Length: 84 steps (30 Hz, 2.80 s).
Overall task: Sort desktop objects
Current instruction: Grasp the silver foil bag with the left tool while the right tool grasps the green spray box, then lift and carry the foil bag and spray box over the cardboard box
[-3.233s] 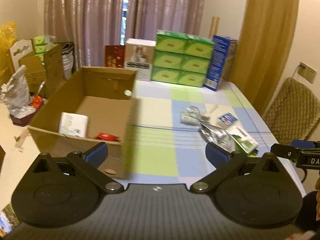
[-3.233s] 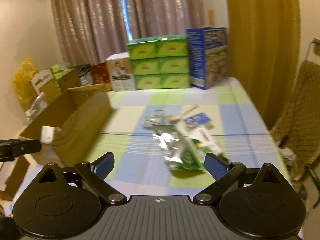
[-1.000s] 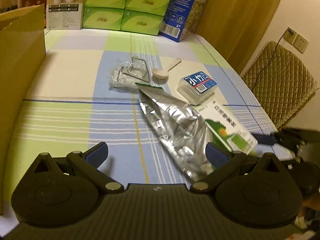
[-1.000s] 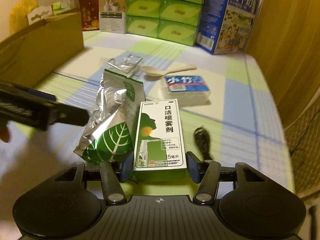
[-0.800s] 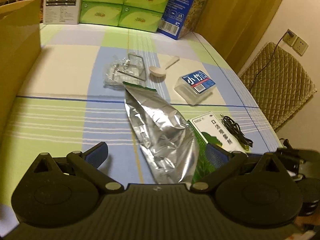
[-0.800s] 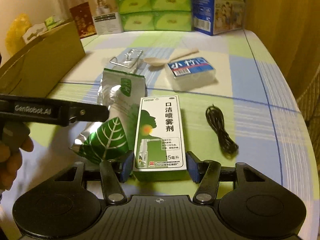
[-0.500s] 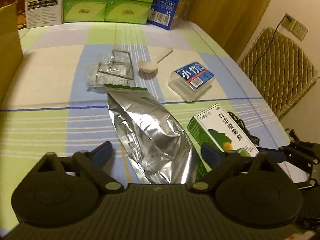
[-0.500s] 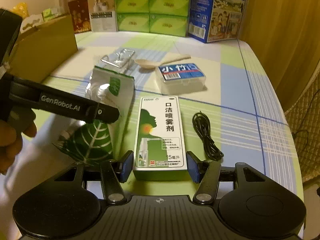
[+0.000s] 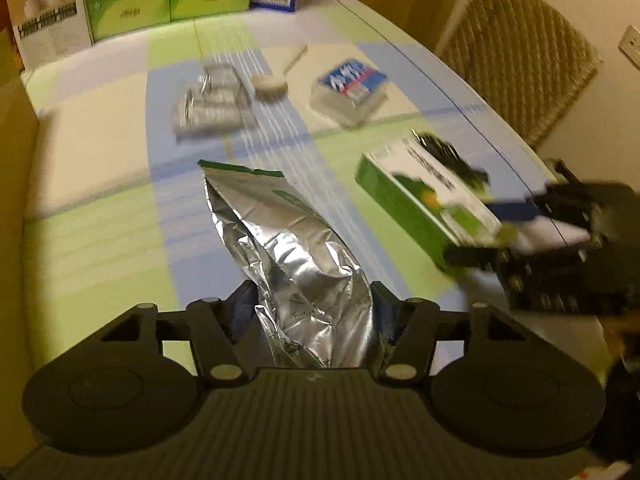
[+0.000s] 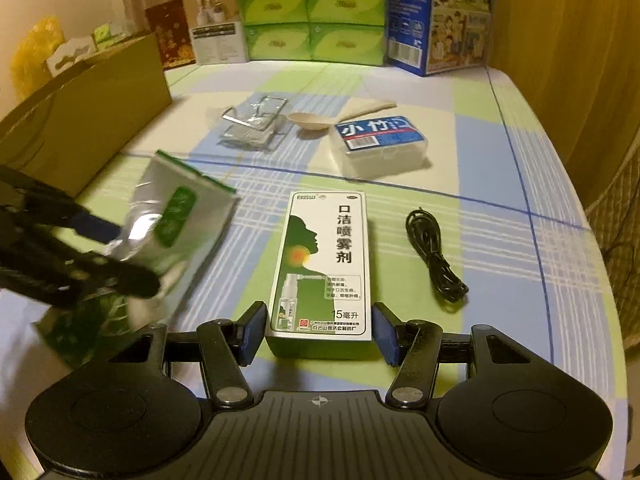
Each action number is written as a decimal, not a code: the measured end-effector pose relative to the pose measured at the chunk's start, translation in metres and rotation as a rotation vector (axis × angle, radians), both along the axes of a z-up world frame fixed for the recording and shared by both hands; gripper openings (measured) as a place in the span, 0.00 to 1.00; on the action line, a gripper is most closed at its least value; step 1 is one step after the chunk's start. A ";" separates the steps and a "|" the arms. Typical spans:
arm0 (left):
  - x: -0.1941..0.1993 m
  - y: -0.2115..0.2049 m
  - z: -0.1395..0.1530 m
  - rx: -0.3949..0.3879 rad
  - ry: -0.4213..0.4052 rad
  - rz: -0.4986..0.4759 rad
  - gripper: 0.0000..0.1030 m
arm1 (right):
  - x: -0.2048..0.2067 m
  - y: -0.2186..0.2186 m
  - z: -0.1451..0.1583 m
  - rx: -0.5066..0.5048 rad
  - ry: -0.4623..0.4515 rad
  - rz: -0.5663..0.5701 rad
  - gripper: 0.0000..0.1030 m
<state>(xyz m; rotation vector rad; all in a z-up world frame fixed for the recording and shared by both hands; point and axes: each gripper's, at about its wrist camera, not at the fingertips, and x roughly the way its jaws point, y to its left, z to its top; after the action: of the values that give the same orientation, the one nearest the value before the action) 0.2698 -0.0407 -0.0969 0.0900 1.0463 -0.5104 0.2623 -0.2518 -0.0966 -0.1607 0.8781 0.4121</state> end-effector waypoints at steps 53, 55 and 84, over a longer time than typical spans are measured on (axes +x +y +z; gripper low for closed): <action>-0.020 -0.020 -0.015 0.120 -0.122 0.089 0.46 | 0.007 0.006 0.002 0.011 -0.042 -0.086 0.51; -0.022 -0.022 -0.013 0.128 -0.122 0.077 0.45 | -0.001 0.003 0.004 0.037 -0.034 -0.109 0.51; -0.077 -0.020 0.066 0.110 -0.143 0.022 0.43 | -0.085 0.002 0.079 0.145 -0.082 -0.188 0.51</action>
<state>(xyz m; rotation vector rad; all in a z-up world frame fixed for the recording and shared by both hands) 0.1927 -0.0604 -0.0310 0.2096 0.9343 -0.4205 0.1772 -0.2501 -0.0177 0.0387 0.7715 0.2903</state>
